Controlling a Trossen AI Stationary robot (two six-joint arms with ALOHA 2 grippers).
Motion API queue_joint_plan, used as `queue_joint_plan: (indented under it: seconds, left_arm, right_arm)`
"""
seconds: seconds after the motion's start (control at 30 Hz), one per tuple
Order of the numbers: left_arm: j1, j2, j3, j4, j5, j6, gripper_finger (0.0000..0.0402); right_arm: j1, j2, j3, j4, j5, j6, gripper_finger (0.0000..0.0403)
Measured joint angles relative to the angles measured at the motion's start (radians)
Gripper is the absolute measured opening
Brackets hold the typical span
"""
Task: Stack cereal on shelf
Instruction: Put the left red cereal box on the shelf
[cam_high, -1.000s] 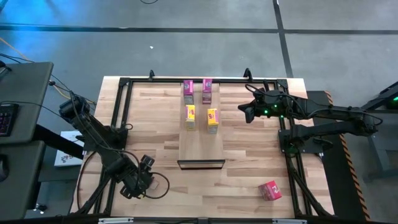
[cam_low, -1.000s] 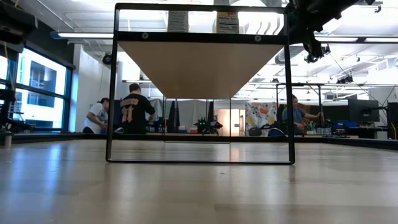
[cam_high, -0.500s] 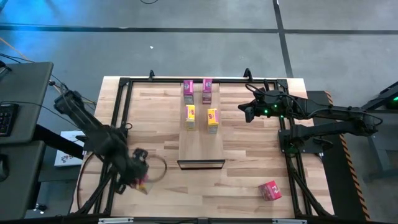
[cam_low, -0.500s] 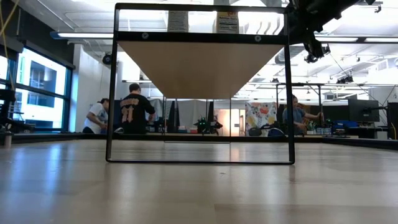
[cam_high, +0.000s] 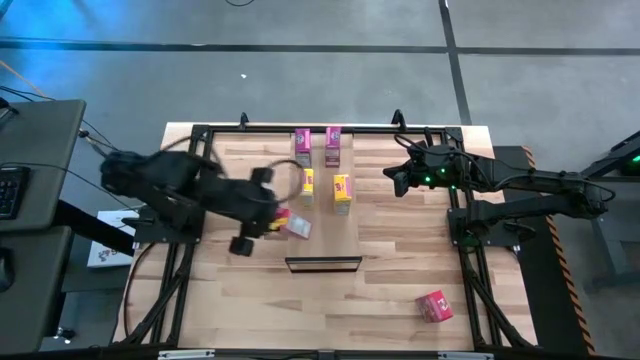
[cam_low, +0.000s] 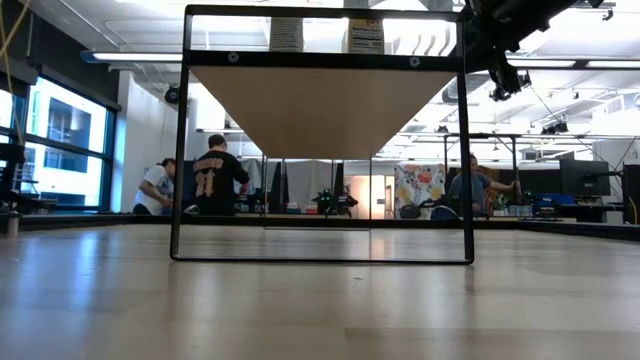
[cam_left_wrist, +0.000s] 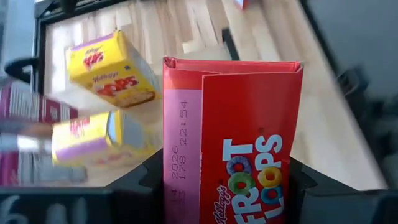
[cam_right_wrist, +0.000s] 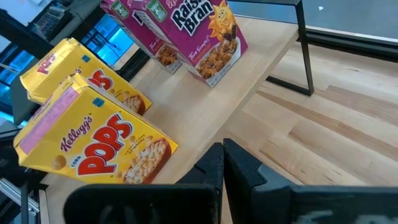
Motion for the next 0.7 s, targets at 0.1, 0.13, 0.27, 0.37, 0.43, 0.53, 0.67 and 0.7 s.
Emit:
queue_joint_plan:
  seconds: [0.1,0.13,0.27,0.37,0.43,0.53,0.67,0.7]
  left_arm:
    - [0.003,0.084,0.027,-0.026,0.001,0.116,0.0165]
    - [0.003,0.108,0.027,-0.025,0.002,0.137,0.0165]
    - [0.002,0.192,0.026,-0.031,0.003,0.168,0.0165]
    - [0.002,0.241,0.027,-0.049,-0.001,0.187,0.0165]
    - [0.004,0.263,0.026,-0.049,-0.006,0.2,0.0165]
    - [0.01,0.276,0.027,-0.04,-0.006,0.215,0.0165]
    - [0.021,0.285,0.027,-0.029,0.0,0.27,0.0165]
    - [0.023,0.285,0.027,-0.028,0.0,0.283,0.0165]
  right_arm:
    - [0.0,0.0,0.0,0.0,0.0,0.0,0.0]
    - [0.0,0.0,0.0,0.0,0.0,0.0,0.0]
    - [0.0,0.0,0.0,-0.002,0.0,0.0,0.0]
    - [0.0,0.0,0.0,-0.005,0.012,0.0,0.0]
    - [0.0,0.0,0.0,-0.008,0.022,0.0,0.0]
    - [0.0,0.0,0.0,-0.008,0.029,0.0,0.0]
    - [0.0,0.0,0.0,-0.01,0.029,-0.007,0.0]
    - [0.0,0.0,0.0,-0.012,0.029,-0.008,0.0]
